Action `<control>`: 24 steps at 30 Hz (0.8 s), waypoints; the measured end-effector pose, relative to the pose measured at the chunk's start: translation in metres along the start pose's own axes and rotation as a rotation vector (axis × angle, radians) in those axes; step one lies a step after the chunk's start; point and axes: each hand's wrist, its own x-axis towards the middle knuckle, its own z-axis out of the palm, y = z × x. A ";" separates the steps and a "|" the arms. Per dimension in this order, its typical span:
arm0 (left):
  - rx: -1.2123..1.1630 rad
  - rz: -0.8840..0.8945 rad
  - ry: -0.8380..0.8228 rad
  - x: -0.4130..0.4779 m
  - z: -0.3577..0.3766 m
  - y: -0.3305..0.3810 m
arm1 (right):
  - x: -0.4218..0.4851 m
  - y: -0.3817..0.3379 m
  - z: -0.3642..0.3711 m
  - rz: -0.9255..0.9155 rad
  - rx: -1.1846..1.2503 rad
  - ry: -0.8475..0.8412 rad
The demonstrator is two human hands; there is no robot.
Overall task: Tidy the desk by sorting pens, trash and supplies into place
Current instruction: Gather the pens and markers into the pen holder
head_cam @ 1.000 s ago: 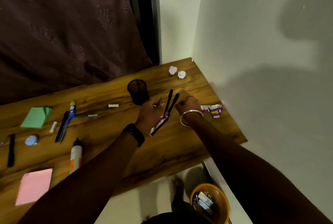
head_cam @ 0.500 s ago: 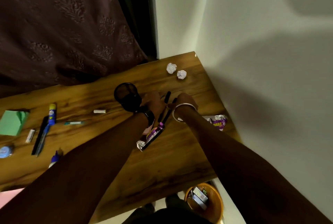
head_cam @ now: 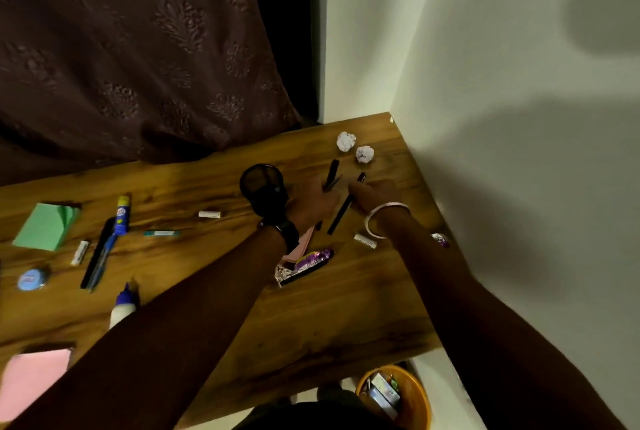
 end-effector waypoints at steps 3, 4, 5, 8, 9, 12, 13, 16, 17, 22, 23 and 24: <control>-0.064 0.069 0.027 -0.025 -0.016 0.002 | -0.019 -0.014 0.003 0.001 0.166 -0.141; -0.073 0.090 0.028 -0.033 -0.022 0.001 | -0.026 -0.019 0.005 -0.010 0.167 -0.209; -0.059 0.110 0.029 -0.044 -0.029 0.001 | -0.033 -0.024 0.009 -0.032 0.172 -0.266; 0.013 0.176 0.093 -0.069 -0.049 -0.020 | -0.053 -0.035 0.025 -0.102 0.175 -0.415; 0.028 0.185 0.119 -0.077 -0.055 -0.030 | -0.061 -0.037 0.032 -0.114 0.163 -0.461; 0.007 0.169 0.175 -0.106 -0.075 -0.057 | -0.084 -0.041 0.061 -0.118 0.166 -0.566; -0.014 0.162 0.185 -0.115 -0.081 -0.067 | -0.092 -0.041 0.075 -0.113 0.167 -0.589; -0.123 0.153 0.157 -0.139 -0.104 -0.098 | -0.114 -0.043 0.119 -0.113 0.126 -0.580; -0.188 0.132 0.135 -0.145 -0.114 -0.111 | -0.122 -0.046 0.136 -0.114 0.111 -0.562; -0.192 0.089 0.293 -0.166 -0.179 -0.181 | -0.153 -0.061 0.230 -0.091 0.052 -0.539; -0.180 0.066 0.342 -0.170 -0.194 -0.194 | -0.159 -0.063 0.252 -0.083 0.022 -0.540; -0.164 0.018 0.395 -0.173 -0.209 -0.208 | -0.164 -0.065 0.273 -0.081 -0.013 -0.528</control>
